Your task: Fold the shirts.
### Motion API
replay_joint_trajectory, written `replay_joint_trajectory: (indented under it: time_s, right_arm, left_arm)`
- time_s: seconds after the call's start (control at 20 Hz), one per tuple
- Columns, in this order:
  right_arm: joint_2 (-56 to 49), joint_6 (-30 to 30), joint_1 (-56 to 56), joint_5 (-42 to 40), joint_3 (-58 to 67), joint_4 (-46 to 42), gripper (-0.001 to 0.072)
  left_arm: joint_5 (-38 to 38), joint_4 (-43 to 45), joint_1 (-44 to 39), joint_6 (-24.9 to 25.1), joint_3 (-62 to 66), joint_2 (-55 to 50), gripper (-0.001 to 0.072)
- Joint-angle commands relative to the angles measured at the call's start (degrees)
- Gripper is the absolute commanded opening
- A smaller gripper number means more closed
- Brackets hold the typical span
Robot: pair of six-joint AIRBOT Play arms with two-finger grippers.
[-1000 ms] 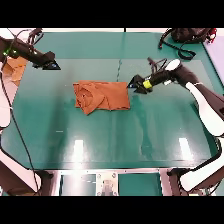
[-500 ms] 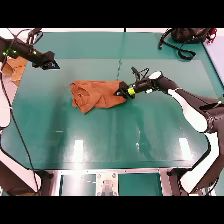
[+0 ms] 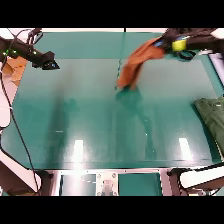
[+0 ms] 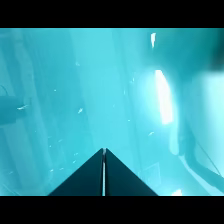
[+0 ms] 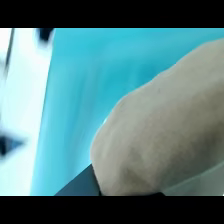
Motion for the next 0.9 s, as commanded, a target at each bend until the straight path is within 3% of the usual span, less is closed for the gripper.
replay_joint_trajectory:
  time_s: [0.0, 0.45, 0.7, 0.85]
  right_arm:
    - [4.1, 4.6, -14.6, 1.5, 3.0, -5.2, 0.0017]
    - [4.8, 4.6, -41.1, 2.8, 2.9, -18.2, 0.0017]
    - [5.7, 5.2, -49.1, 15.0, 2.7, -25.3, 0.0016]
    - [7.2, 8.7, -50.5, 24.8, 2.6, -36.5, 0.0016]
  left_arm:
    - [-0.5, -0.1, 0.0, 0.0, 0.1, 0.0, 0.0020]
    - [-0.3, -0.1, 0.0, -0.4, 0.0, 0.0, 0.0020]
    - [-0.8, -0.9, 0.0, -0.5, -3.2, 0.0, 0.0020]
    - [-2.4, -0.9, 0.0, -0.5, -3.5, 0.0, 0.0020]
